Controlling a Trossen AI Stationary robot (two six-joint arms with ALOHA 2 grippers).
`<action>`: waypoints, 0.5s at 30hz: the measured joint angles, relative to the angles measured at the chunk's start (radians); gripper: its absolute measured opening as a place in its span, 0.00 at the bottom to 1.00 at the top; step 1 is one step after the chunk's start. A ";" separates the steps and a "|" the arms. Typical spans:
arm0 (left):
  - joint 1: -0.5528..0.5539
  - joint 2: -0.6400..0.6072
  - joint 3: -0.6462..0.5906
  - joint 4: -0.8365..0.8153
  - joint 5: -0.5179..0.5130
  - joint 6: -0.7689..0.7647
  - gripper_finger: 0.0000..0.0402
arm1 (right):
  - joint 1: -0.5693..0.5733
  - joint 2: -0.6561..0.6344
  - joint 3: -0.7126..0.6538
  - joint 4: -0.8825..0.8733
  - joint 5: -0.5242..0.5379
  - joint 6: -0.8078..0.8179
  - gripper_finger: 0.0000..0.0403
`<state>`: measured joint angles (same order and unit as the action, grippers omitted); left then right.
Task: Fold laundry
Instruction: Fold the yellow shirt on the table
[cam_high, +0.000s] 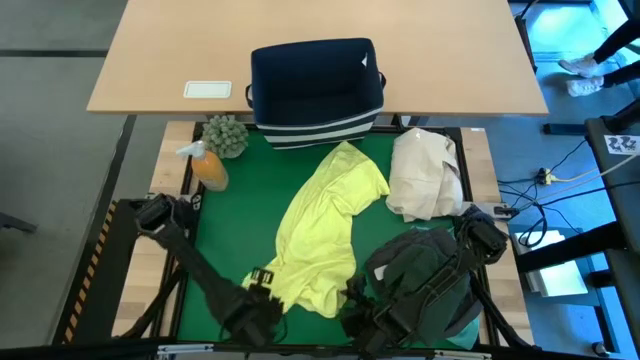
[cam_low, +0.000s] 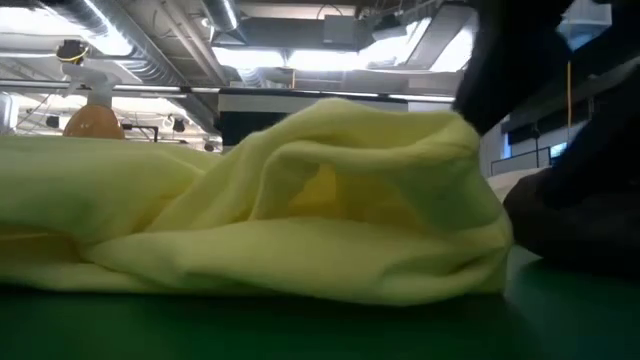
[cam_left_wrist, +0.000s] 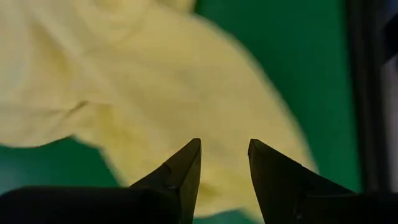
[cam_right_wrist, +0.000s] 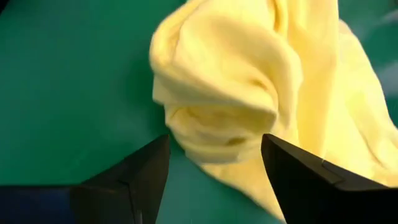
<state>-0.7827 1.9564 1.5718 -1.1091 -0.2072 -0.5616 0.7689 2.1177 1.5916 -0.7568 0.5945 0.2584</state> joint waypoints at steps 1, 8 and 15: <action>-0.021 0.000 -0.011 0.034 -0.012 -0.030 0.32 | 0.004 0.000 0.000 -0.010 0.001 0.008 0.63; -0.119 0.000 -0.104 0.229 -0.097 -0.141 0.33 | 0.004 0.000 0.001 -0.054 0.001 0.079 0.63; -0.137 0.000 -0.173 0.222 -0.101 -0.264 0.40 | 0.003 0.000 -0.038 0.070 -0.002 0.078 0.63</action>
<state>-0.9199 1.9560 1.3991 -0.8870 -0.3084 -0.8257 0.7719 2.1174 1.5539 -0.6872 0.5926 0.3360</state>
